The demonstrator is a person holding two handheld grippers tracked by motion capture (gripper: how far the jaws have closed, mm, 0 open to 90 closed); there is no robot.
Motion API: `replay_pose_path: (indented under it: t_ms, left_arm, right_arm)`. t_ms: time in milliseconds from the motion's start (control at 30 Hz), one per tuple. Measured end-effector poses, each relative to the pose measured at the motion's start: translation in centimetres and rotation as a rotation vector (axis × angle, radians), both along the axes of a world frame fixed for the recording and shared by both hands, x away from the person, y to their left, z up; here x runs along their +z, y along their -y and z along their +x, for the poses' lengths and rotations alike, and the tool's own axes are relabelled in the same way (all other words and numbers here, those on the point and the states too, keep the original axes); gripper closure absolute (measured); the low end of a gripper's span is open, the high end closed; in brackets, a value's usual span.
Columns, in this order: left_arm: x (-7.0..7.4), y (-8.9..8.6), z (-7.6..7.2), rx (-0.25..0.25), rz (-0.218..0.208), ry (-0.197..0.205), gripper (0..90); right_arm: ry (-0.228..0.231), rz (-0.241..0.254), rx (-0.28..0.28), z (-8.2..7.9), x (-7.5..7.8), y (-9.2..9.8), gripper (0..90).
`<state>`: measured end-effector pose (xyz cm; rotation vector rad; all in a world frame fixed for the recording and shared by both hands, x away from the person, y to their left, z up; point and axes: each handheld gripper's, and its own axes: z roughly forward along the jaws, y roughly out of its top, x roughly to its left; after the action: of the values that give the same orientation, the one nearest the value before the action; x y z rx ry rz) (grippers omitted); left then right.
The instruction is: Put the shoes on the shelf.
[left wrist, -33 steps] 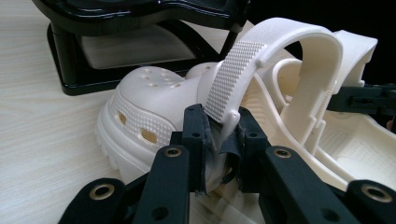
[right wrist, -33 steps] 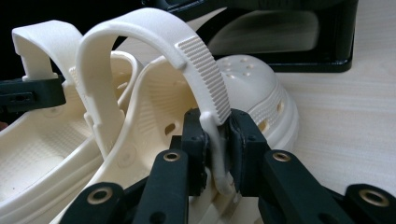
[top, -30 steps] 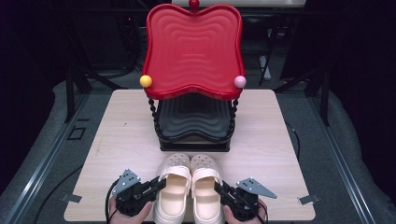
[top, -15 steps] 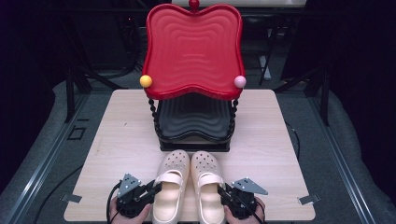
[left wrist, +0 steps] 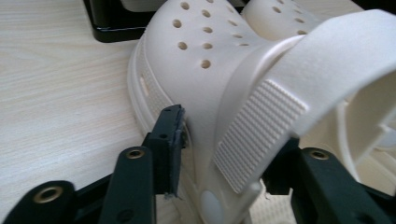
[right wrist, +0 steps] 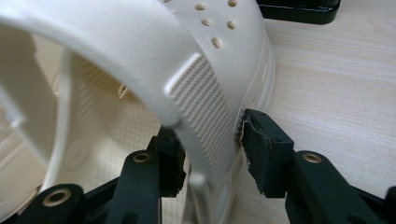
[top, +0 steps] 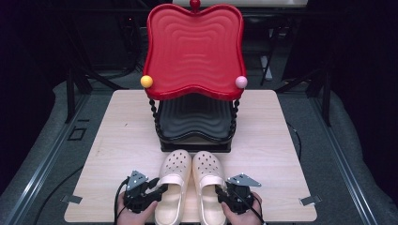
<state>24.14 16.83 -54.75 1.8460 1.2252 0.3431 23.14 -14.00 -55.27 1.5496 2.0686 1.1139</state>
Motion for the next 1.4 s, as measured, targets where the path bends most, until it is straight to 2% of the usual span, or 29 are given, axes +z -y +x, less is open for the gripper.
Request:
replay_pose_path:
  t_ms: [100,133,200,267,300,400,500,600,767,800,833,867,900,933,1067,1167,1300,1400]
  left_arm:
    - [0.0,0.0,0.4,0.002,0.005,-0.021,60.0]
    - [0.1,0.1,0.5,0.006,0.01,-0.016,61.0]
    - [0.3,0.3,0.4,0.01,0.043,-0.014,63.9]
    - [0.6,0.5,0.2,0.014,0.085,0.014,72.1]
    - [0.6,0.5,0.1,0.016,0.091,0.017,75.6]
    - [0.7,0.2,0.1,0.019,0.053,0.003,78.9]
    - [0.9,0.0,-0.3,0.019,-0.001,0.016,79.7]
    - [1.7,-0.1,-0.8,0.019,-0.016,0.035,79.8]
    - [3.1,-0.4,-1.7,0.011,-0.034,0.071,79.7]
    - [3.9,-0.5,-2.2,0.012,-0.047,0.09,79.7]
    - [3.9,-0.5,-2.2,0.012,-0.047,0.09,79.7]
    - [4.8,-0.7,-2.6,0.006,-0.059,0.102,79.7]
    - [4.8,-0.7,-2.6,0.006,-0.059,0.102,79.7]
    - [5.4,-0.6,-2.9,0.01,-0.068,0.119,79.6]
    - [6.4,-0.7,-3.0,0.008,-0.066,0.148,79.6]
    - [7.2,-0.7,-2.4,0.009,-0.069,0.166,79.6]
    - [8.5,-0.3,-0.4,0.012,-0.053,0.196,79.6]
    - [9.1,0.0,1.2,0.016,-0.064,0.208,79.6]
  right_arm:
    - [0.008,-0.005,-0.014,0.3,-0.1,-0.1,63.2]
    - [0.013,-0.021,-0.018,0.3,-0.1,-0.2,64.6]
    - [0.032,-0.034,-0.023,0.3,0.0,-0.4,69.4]
    - [0.041,-0.046,-0.034,0.1,0.0,-0.4,73.8]
    - [0.048,-0.049,-0.042,0.0,0.1,-0.4,75.3]
    - [0.052,-0.017,-0.064,-0.1,0.1,-0.1,77.5]
    - [0.046,0.041,-0.078,-0.4,0.3,0.4,78.2]
    - [0.065,0.076,-0.085,-0.9,1.0,0.7,78.3]
    - [0.095,0.089,-0.074,-1.8,2.3,0.9,78.1]
    - [0.116,0.099,-0.071,-2.4,3.1,1.1,78.2]
    - [0.116,0.099,-0.071,-2.4,3.1,1.1,78.2]
    - [0.142,0.103,-0.069,-2.8,3.8,1.2,78.1]
    - [0.142,0.103,-0.069,-2.8,3.8,1.2,78.1]
    - [0.167,0.104,-0.068,-3.1,4.5,1.2,78.1]
    - [0.209,0.097,-0.063,-3.3,5.7,1.2,78.1]
    - [0.218,0.096,-0.061,-3.0,6.2,1.2,78.1]
    - [0.253,0.086,-0.07,-1.3,7.3,1.2,78.1]
    - [0.276,0.069,-0.08,0.1,8.3,1.1,78.1]
